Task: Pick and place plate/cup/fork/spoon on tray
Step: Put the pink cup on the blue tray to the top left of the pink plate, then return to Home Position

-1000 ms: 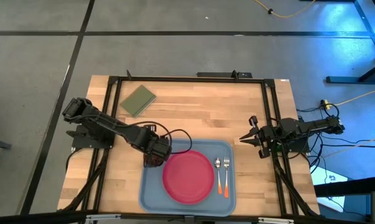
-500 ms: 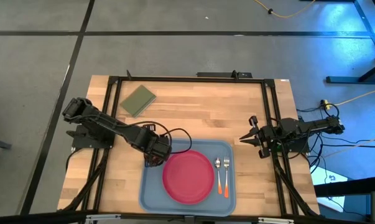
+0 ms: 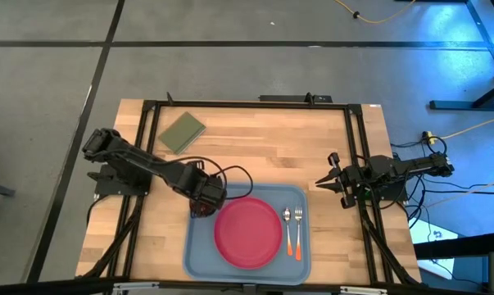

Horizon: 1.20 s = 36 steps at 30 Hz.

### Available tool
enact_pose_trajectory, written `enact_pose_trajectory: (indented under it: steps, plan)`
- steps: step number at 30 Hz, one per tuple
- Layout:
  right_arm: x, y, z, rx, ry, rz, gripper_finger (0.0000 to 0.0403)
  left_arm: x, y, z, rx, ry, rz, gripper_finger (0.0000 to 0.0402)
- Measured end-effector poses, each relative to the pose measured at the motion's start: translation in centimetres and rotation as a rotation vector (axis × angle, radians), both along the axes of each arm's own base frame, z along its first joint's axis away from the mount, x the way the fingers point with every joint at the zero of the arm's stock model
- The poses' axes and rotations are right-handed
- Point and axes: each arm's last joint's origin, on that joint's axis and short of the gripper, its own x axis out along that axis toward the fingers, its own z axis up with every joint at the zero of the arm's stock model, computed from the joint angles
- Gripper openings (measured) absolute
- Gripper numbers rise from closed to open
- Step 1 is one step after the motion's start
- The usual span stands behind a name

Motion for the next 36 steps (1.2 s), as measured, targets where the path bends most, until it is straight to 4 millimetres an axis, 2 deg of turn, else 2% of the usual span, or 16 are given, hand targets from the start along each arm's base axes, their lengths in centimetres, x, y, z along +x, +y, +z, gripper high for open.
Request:
enact_pose_trajectory:
  steps: [6,11,14,19,24,28,36]
  plan:
    - [0.0,0.0,0.0,0.0,0.0,0.0,0.0045,0.4,0.0,3.3,-0.015,-0.046,-0.003,0.0088]
    - [0.0,0.0,0.0,0.0,0.0,0.0,0.0045,0.0,0.0,6.2,-0.043,-0.023,-0.081,0.0088]
    - [0.0,0.0,0.0,0.0,0.0,0.0,0.0045,-0.2,-0.3,7.5,-0.101,-0.039,-0.021,0.0088]
    - [0.0,0.0,0.0,0.0,0.0,0.0,0.0045,-0.4,-1.1,8.1,-0.111,-0.066,-0.007,0.0088]
    - [0.0,0.0,0.0,0.0,0.0,0.0,0.0045,-1.1,-1.4,8.1,-0.221,0.027,-0.113,0.0088]
    - [0.0,0.0,0.0,0.0,0.0,0.0,0.0045,-3.2,-1.2,10.0,-0.229,-0.028,-0.14,0.0088]
    - [0.0,0.0,0.0,-0.024,-0.007,-0.001,0.0045,-8.6,-0.2,15.2,-0.18,-0.376,-0.198,0.0088]
